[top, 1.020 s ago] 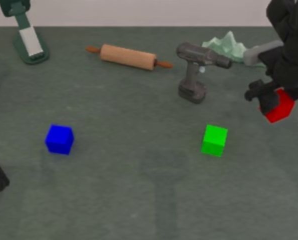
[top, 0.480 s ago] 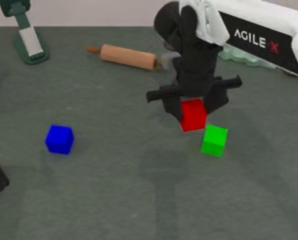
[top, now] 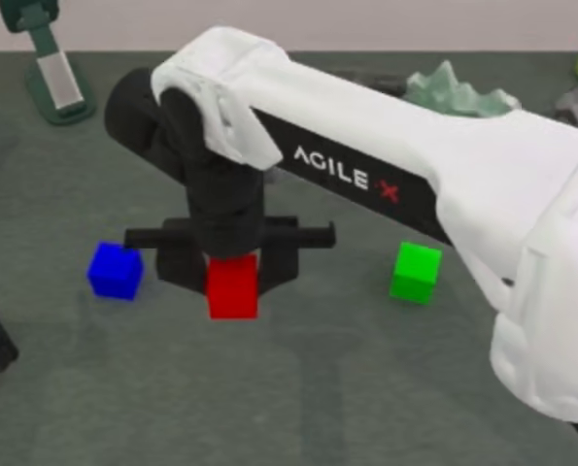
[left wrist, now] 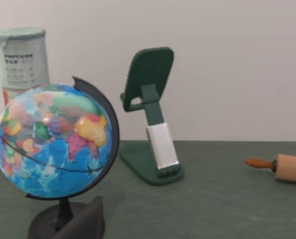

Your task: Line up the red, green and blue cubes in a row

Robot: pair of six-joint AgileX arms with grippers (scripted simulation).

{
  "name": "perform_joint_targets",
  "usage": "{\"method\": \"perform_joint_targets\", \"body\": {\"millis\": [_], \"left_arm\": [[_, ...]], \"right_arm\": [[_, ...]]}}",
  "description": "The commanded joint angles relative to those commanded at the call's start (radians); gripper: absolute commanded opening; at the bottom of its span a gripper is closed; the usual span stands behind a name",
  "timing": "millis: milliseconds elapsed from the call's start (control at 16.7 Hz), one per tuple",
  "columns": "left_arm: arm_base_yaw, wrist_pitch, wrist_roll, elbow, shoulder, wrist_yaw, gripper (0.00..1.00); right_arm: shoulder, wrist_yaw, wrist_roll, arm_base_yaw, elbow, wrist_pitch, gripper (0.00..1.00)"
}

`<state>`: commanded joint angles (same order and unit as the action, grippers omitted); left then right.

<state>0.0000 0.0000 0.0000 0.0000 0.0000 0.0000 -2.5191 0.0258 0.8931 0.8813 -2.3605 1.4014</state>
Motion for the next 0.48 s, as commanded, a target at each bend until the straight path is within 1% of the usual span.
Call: {"method": "perform_joint_targets", "body": {"millis": [120, 480], "left_arm": [[0.000, 0.000, 0.000, 0.000, 0.000, 0.000, 1.00], [0.000, 0.000, 0.000, 0.000, 0.000, 0.000, 1.00]], "right_arm": [[-0.003, 0.002, 0.026, 0.021, -0.017, 0.006, 0.00], [0.002, 0.000, 0.024, 0.019, 0.002, -0.014, 0.00]]}}
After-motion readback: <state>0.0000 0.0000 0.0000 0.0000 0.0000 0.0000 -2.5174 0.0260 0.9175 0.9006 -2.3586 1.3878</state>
